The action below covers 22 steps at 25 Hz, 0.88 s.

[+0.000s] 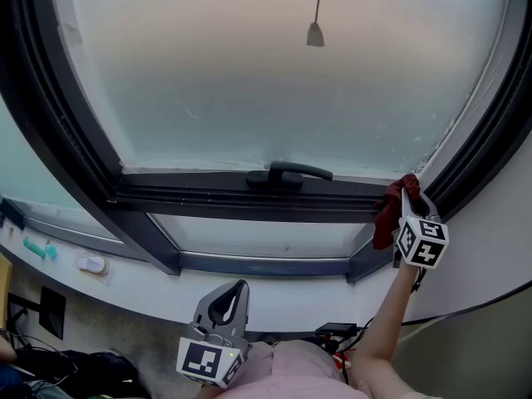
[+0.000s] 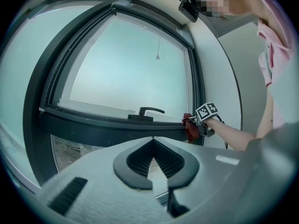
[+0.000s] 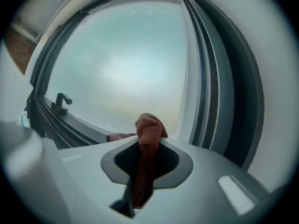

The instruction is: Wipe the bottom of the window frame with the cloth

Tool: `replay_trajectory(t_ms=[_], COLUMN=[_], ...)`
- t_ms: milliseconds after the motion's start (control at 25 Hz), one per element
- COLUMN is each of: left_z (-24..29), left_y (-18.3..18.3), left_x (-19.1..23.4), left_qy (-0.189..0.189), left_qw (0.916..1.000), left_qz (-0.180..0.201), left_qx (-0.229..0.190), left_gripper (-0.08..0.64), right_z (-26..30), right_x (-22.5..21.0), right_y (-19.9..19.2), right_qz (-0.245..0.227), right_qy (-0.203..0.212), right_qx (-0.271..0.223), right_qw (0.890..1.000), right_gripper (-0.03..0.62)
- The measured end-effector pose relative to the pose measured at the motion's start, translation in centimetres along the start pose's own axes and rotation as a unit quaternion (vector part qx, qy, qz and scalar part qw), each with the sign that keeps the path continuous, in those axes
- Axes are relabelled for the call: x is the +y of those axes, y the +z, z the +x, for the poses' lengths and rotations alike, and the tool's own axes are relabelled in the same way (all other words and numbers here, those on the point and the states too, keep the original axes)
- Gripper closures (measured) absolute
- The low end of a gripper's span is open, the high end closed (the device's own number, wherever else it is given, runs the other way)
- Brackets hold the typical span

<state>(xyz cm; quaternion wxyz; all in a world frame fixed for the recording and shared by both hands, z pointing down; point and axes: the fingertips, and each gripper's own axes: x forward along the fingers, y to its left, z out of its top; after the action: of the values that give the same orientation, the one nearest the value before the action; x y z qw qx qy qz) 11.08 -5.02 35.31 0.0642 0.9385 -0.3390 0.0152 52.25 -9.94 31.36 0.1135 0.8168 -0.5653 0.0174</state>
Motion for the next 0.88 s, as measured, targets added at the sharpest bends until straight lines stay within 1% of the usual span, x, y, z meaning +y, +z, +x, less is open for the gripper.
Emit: replay_trajectory(t_ms=[680,880], left_z=[-0.2,-0.3], left_y=[0.0,0.0], left_x=[0.1,0.1], left_qy=[-0.001,-0.001], left_qw=[1.0000,1.0000], left_qz=[-0.004,-0.006], left_qx=[-0.002,-0.003], left_gripper=[0.565,0.565], right_z=[0.0,0.1], right_x=[-2.4,-2.4], right_y=[-0.5,-0.4], right_qz=[0.004,-0.005], right_qy=[-0.029,-0.031], right_qx=[0.008,0.009], right_qw=[1.000,0.999], right_gripper=[0.532,0.531])
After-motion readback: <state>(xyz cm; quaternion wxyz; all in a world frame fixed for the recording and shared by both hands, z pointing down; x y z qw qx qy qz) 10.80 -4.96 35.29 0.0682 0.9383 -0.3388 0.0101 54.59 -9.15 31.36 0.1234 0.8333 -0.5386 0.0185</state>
